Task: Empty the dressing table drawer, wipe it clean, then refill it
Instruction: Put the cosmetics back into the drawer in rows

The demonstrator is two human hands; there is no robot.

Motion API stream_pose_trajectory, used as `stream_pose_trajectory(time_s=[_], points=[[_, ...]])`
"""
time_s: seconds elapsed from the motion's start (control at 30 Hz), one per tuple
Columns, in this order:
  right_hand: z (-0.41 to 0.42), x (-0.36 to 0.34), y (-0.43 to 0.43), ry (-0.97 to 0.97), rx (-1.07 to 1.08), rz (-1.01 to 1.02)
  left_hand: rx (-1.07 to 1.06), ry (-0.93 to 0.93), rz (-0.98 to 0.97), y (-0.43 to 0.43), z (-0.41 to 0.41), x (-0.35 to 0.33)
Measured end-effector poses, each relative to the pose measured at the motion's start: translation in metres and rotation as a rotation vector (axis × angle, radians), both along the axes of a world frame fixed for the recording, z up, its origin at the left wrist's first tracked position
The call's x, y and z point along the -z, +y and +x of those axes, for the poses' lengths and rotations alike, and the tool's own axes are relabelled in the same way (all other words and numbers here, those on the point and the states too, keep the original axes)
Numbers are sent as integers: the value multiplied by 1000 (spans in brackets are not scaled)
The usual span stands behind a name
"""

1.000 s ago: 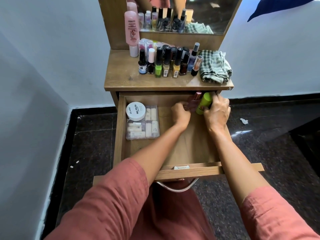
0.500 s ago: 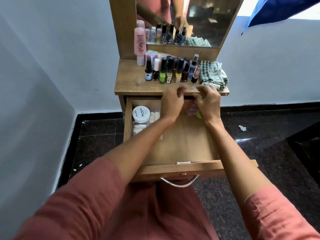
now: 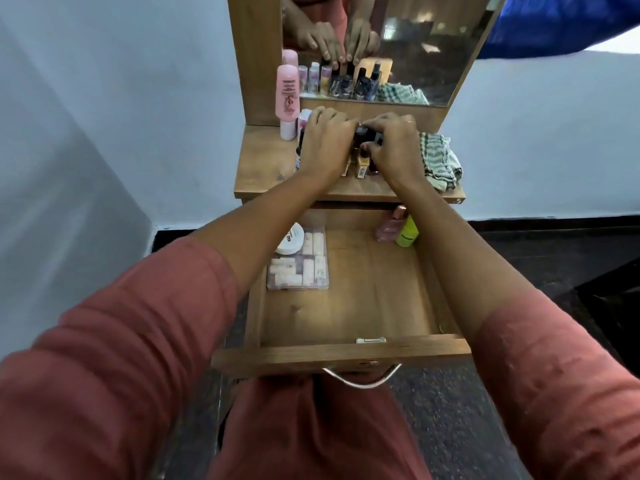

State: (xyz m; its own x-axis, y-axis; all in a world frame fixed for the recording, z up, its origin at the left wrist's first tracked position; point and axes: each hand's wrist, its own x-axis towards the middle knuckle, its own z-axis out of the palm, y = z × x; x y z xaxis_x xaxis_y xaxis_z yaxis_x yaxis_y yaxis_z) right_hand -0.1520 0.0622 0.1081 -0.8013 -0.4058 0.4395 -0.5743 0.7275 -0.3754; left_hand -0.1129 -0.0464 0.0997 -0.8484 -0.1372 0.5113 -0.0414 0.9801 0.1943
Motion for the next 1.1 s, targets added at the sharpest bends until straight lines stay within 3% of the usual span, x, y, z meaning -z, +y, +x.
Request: stream_pose_trajectory(time_s=[0.17,0.53,0.83,1.1], points=[[-2,5,0,36,10,-50,-34,-21,-34,2,3,-9],[24,1,17,-60,-83,-258,47,-38,96,15,24,-17],[50,9,47,-134,-112,-308,157,-157,349,33,52,-11],[53,47,58,-252,-70,-223,181,-282,462,45,64,28]])
